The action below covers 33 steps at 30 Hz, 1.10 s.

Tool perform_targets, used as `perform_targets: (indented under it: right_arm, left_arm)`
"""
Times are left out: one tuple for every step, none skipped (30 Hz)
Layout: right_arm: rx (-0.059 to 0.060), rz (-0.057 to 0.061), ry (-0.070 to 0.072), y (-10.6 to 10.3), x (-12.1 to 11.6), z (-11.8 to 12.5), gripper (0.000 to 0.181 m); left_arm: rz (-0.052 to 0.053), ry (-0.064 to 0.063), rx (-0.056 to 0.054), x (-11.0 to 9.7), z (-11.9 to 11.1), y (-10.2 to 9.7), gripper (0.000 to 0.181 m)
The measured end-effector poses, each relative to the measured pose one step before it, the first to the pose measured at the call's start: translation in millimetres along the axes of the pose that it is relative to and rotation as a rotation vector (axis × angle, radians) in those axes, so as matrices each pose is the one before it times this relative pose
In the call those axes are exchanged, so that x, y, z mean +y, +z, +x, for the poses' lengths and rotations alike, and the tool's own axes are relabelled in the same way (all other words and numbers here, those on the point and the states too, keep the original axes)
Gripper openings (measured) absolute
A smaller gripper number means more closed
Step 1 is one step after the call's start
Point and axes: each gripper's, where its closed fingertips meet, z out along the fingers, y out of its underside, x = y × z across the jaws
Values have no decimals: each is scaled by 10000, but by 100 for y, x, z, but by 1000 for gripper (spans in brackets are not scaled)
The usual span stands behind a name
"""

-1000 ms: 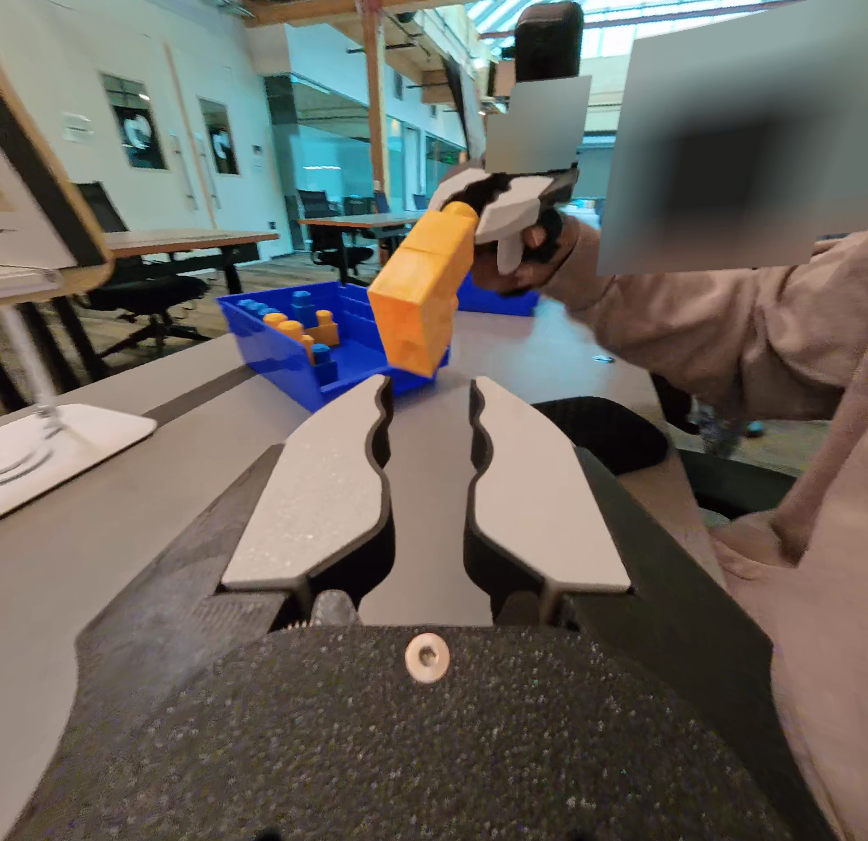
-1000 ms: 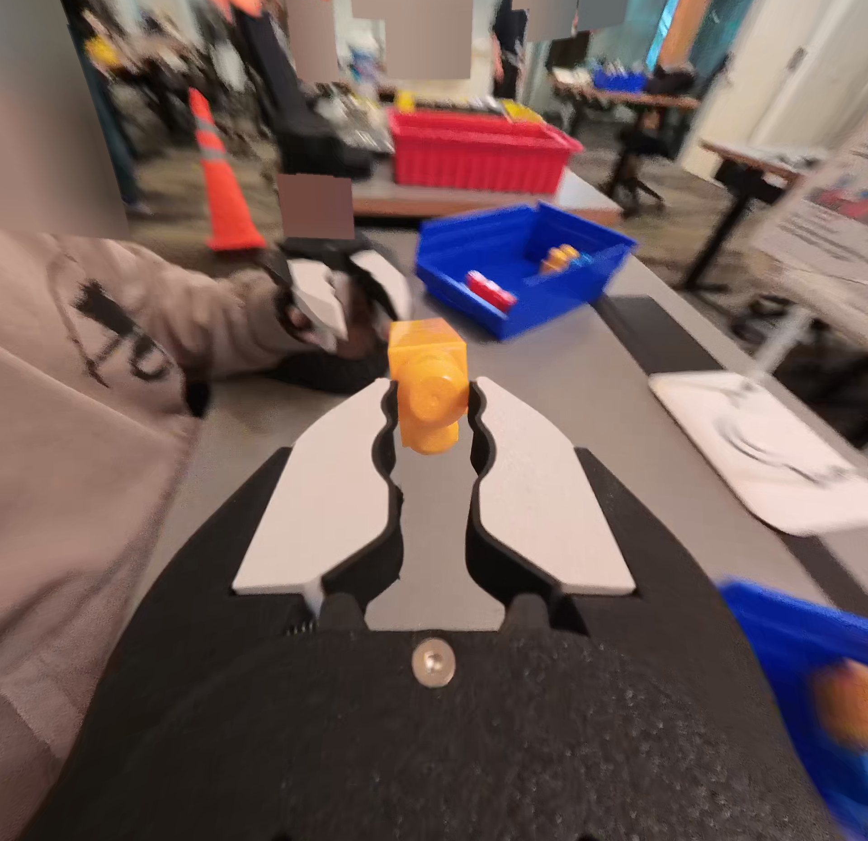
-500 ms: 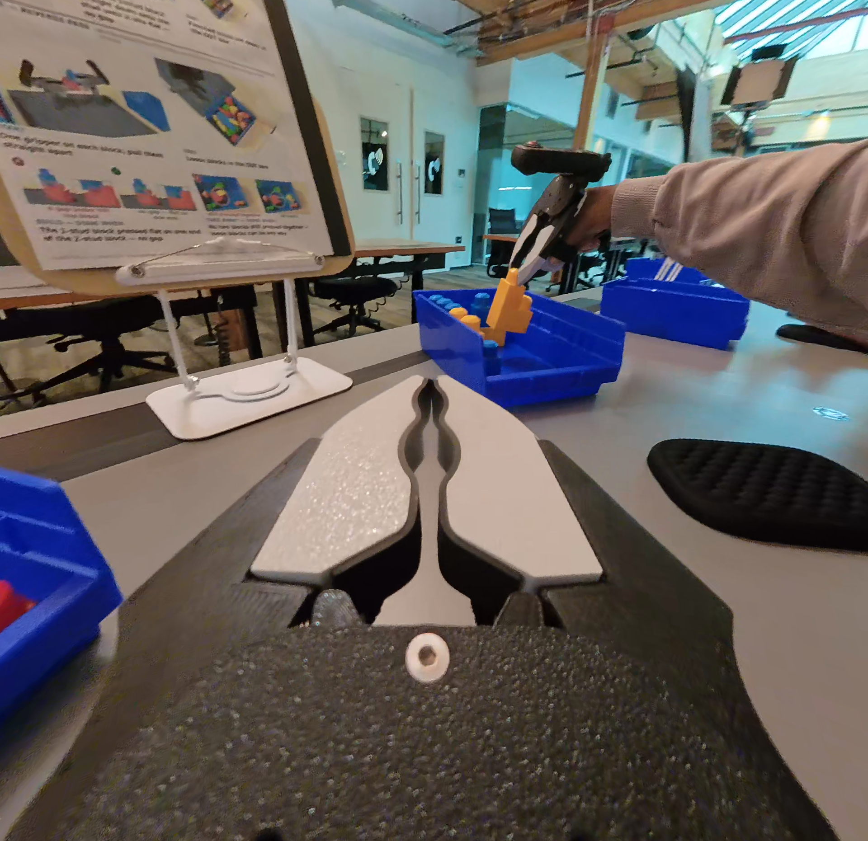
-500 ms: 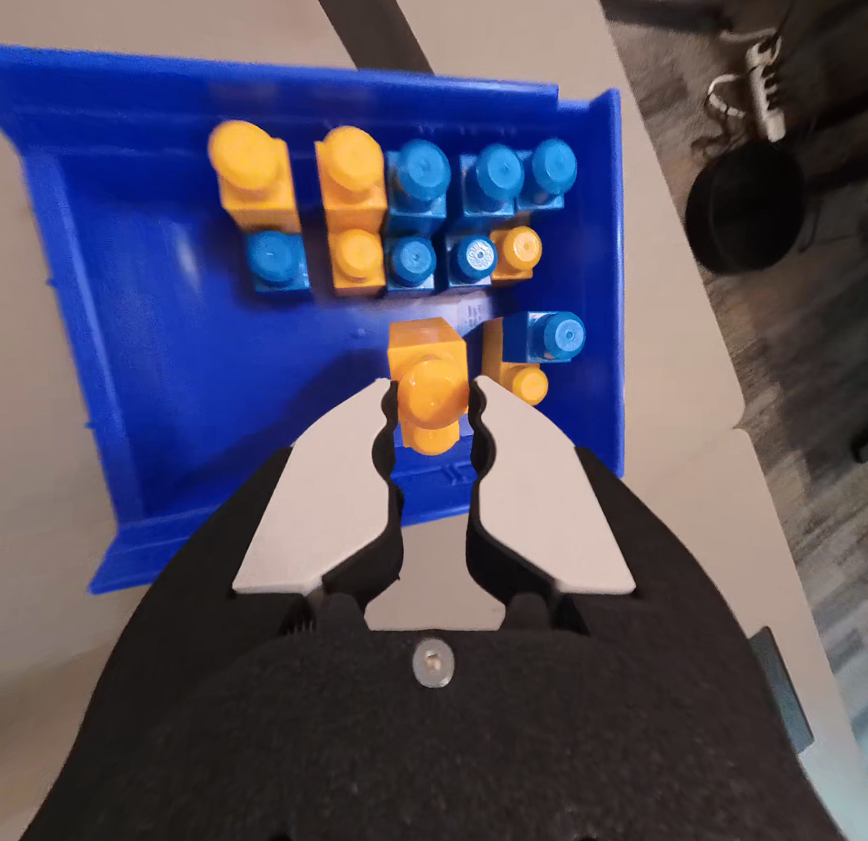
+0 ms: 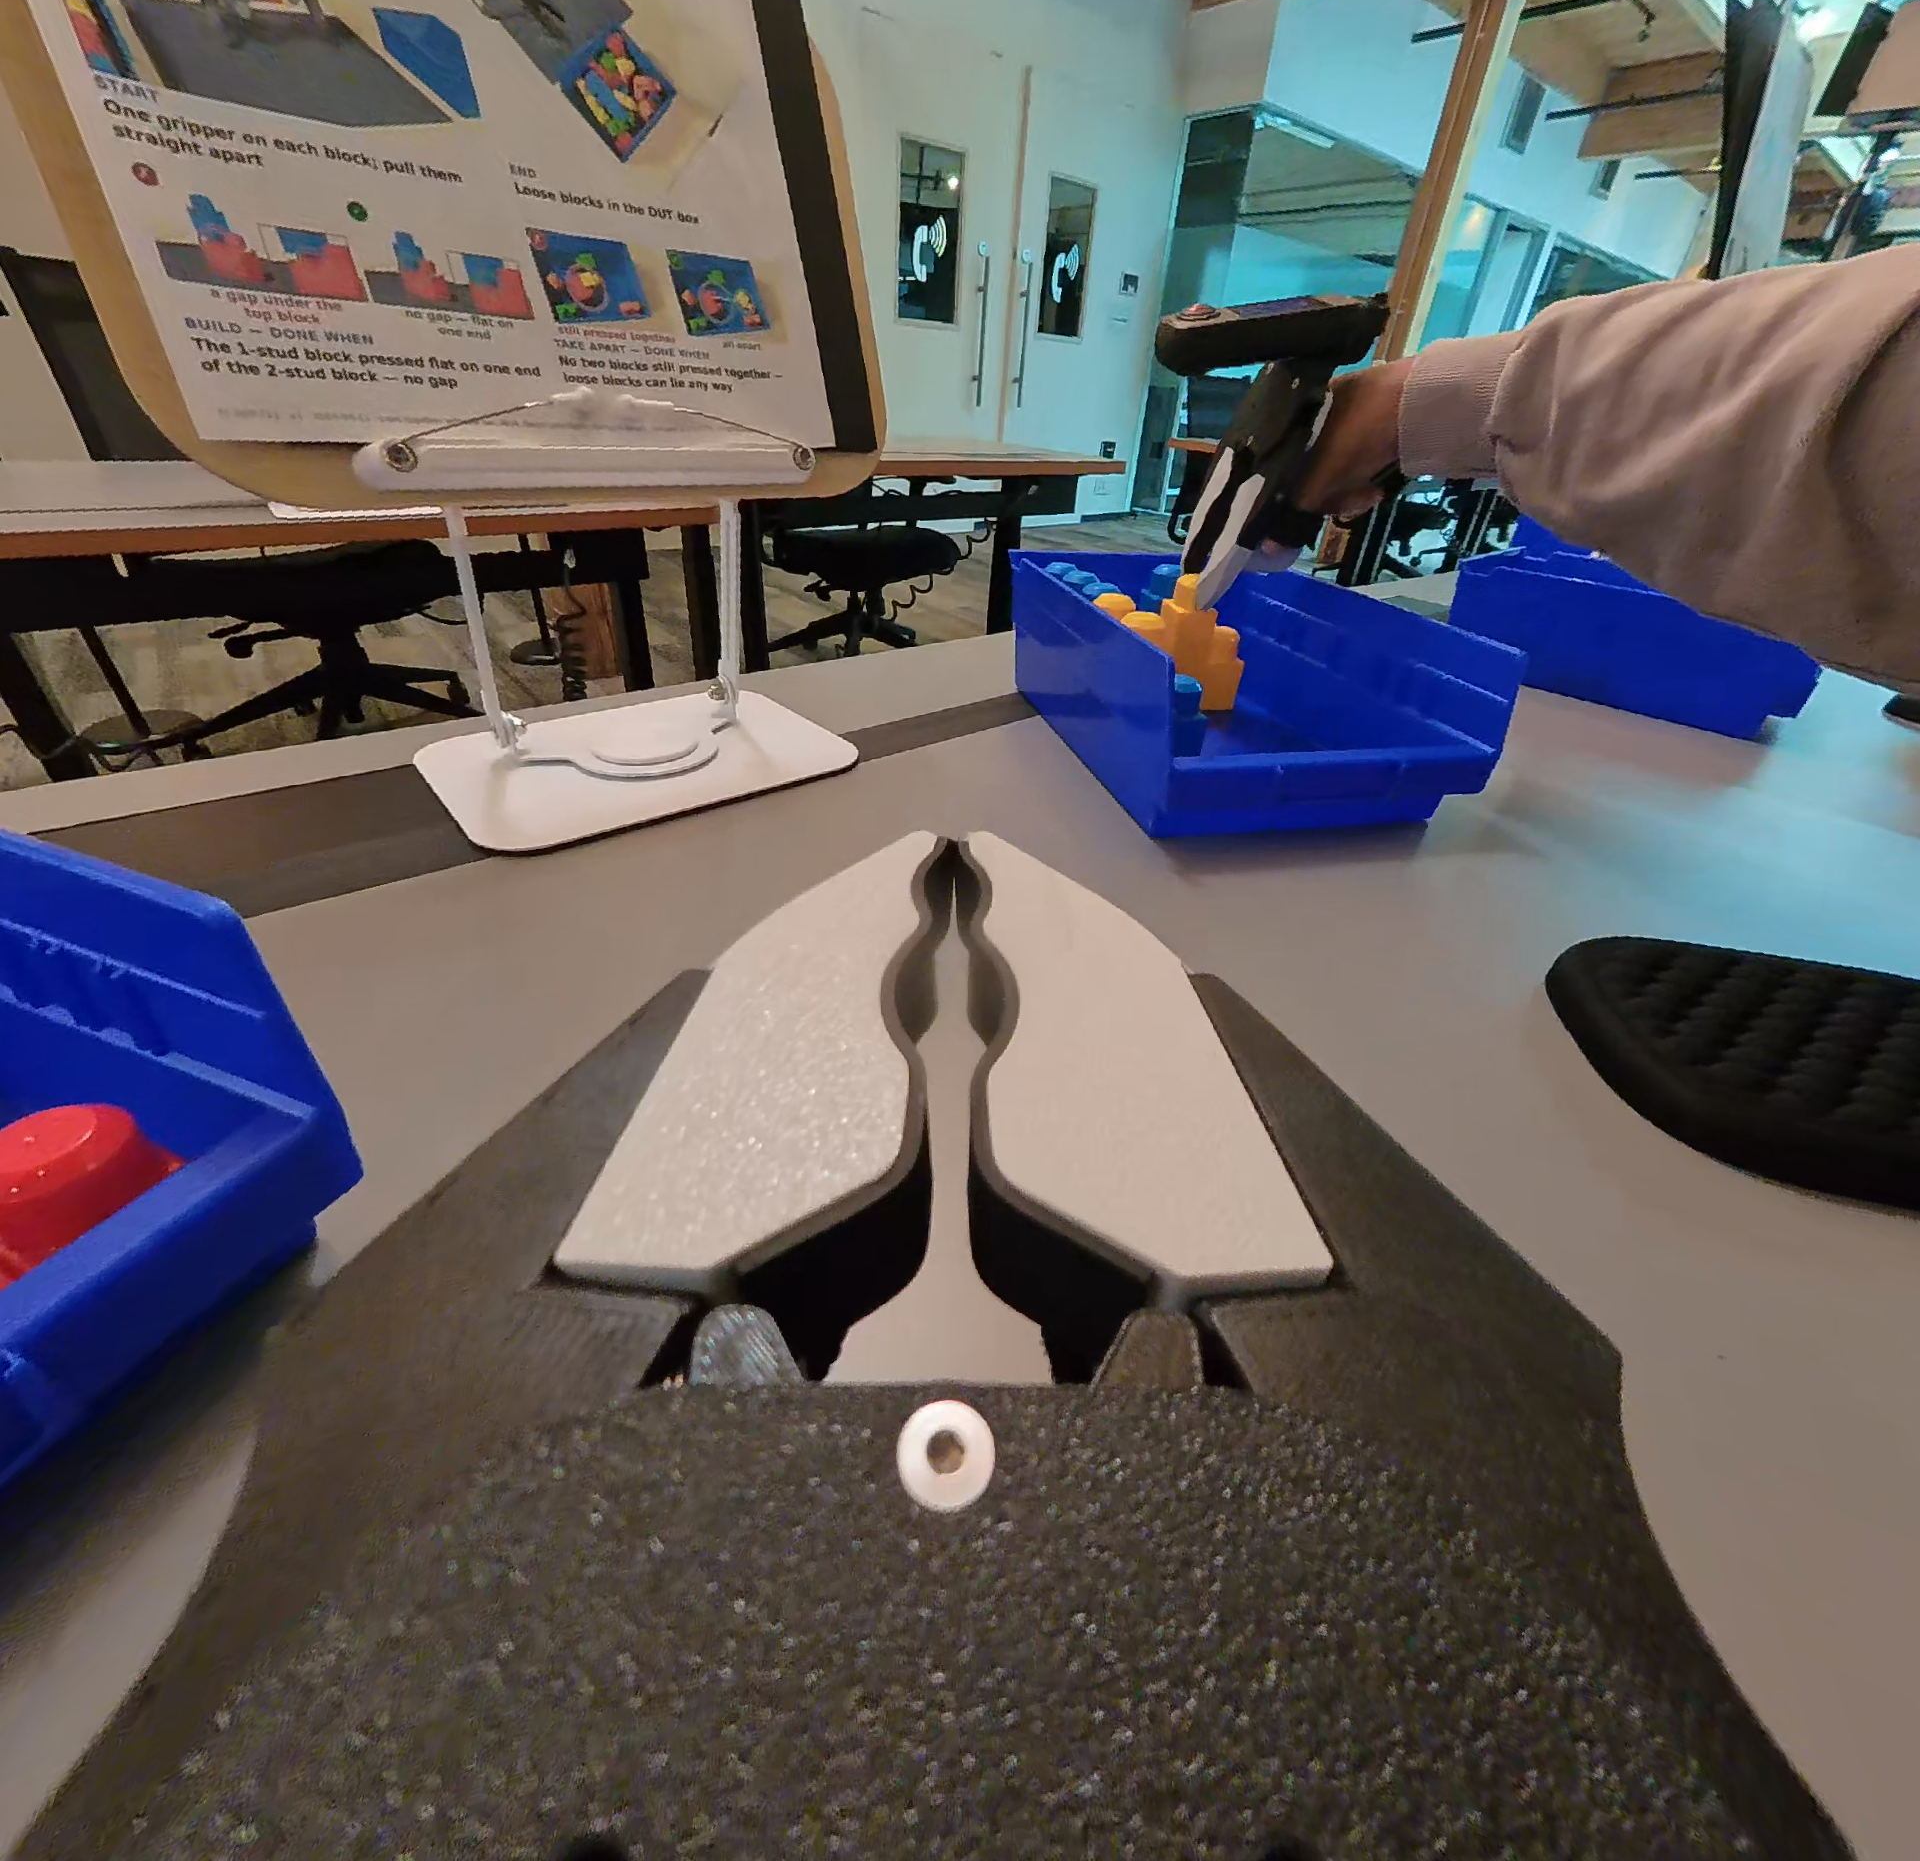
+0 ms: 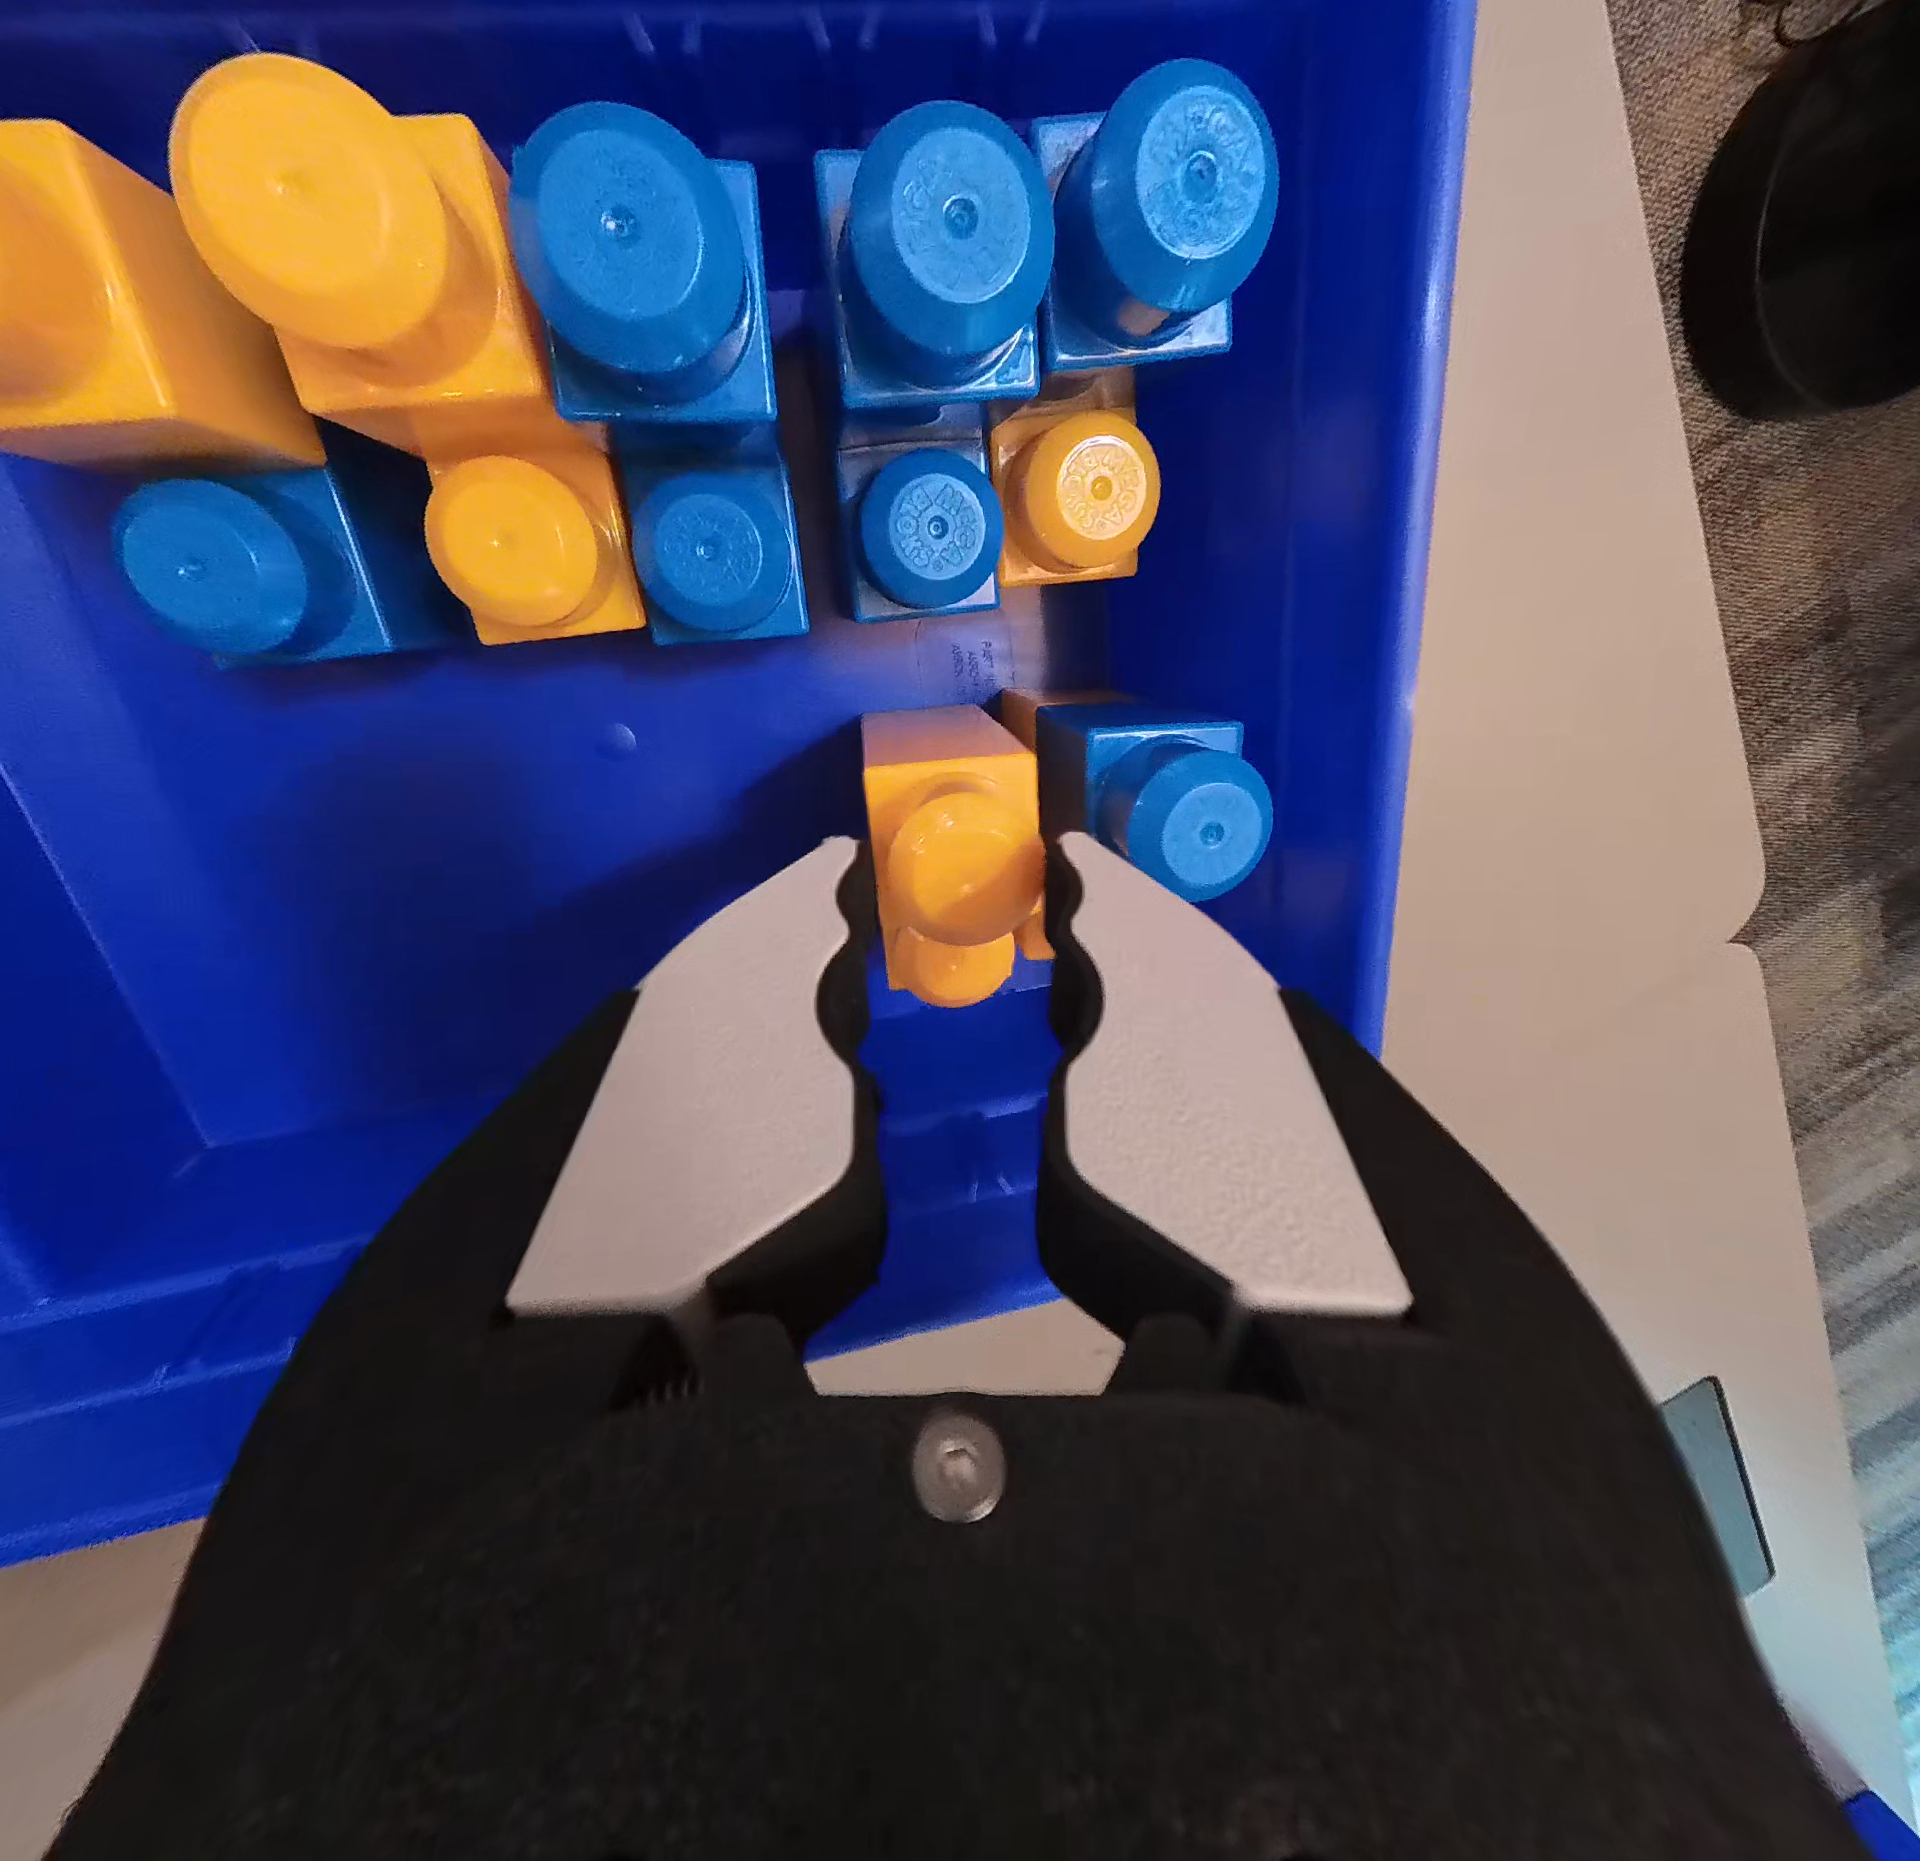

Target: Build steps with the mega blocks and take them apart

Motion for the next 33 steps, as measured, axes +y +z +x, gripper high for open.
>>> perform_targets:
  right_arm:
    - [30,105,51,-238,-94,3,35]
    - [-59,260,98,-478,-289,-129,36]
    - [-87,410,116,-697,-500,-242,38]
    - [-85,495,94,-875,-693,-363,39]
    - [-54,610,46,-1027,-958,-516,40]
    - [-63,760,2,-1137,-1279,-786,41]
    - [-78,997,-25,-1194,-1712,-1105,40]
    - [-91,1190,-29,-1164,-2038,-1459,40]
    - [-19,1269,-26,-1046,-2180,-1668,39]
    - [4,1347,-43,-897,-2222,-1942,39]
    - [76,1316,24,-658,-2064,-2014,39]
    - [104,1025,81,-416,-1500,-2042,37]
    - [81,899,115,-245,-1086,-2098,35]
    - [125,750,147,-136,-646,-2009,31]
    - [211,617,194,-84,-233,-1811,23]
    - [132,477,158,-29,96,-1823,17]
    - [214,389,180,4,306,-1564,12]
    - [140,273,225,40,534,-1474,7]
    - [26,131,175,153,760,-1454,2]
    - [100,43,130,213,885,-1173,0]
    - [58,12,101,273,885,-1022,0]
    - [-43,24,59,289,819,-956,0]
    - [-26,10,-8,319,774,-745,0]
    - [-27,-61,-41,341,797,-521,0]
    - [-148,-46,-4,332,672,-529,0]
    - [-264,82,12,231,372,-599,0]
    - [-283,144,-32,169,173,-570,0]
    - [-213,59,-74,128,166,-430,0]
    - [-137,-24,-86,108,204,-304,0]
    - [-110,-57,-92,89,224,-254,0]
    - [-98,-68,-81,45,236,-221,0]
    - [-54,-53,-46,12,225,-147,0]
    - [-44,-26,-18,-25,211,-122,0]
  left_arm:
    - [-12,-11,-11,13,-43,-25,0]
    - [-16,-5,-21,7,-70,-30,0]
    - [-10,1,-17,-21,-76,-37,0]
    - [2,7,-17,-67,-85,-50,0]
    - [-1,18,-42,-93,-124,-52,0]
    - [-20,26,-90,-89,-214,-50,0]
    - [-24,21,-107,-95,-252,-55,0]
    - [6,10,-109,-155,-281,-79,0]
    - [29,14,-150,-197,-369,-116,0]
    - [43,28,-194,-238,-472,-149,0]
    - [56,26,-221,-288,-595,-176,0]
    - [74,0,-246,-357,-709,-193,0]
    - [93,-42,-252,-439,-800,-194,0]
    - [69,-36,-260,-486,-896,-176,0]
    - [18,36,-291,-493,-987,-154,0]
    - [20,98,-331,-556,-1116,-125,0]
    - [34,99,-374,-602,-1258,-60,0]
    - [-9,69,-387,-559,-1360,58,0]
    - [-54,43,-378,-491,-1387,226,0]
    - [-35,52,-405,-493,-1444,363,0]
    - [-35,120,-434,-460,-1497,491,0]
    - [-65,155,-424,-372,-1500,671,1]
    - [-94,90,-371,-273,-1442,826,2]
    - [-113,52,-353,-178,-1419,948,3]
    - [-149,69,-398,-70,-1462,1060,5]
    - [-231,66,-422,78,-1451,1187,9]
    - [-327,30,-380,291,-1306,1274,13]
    - [-330,-45,-313,360,-1113,1291,15]
    - [-311,-96,-270,408,-952,1264,19]
    - [-370,-131,-217,520,-805,1246,22]
    - [-385,-141,-209,560,-722,1220,25]
    - [-367,-162,-210,580,-692,1171,27]
    - [-385,-119,-239,621,-681,1140,30]
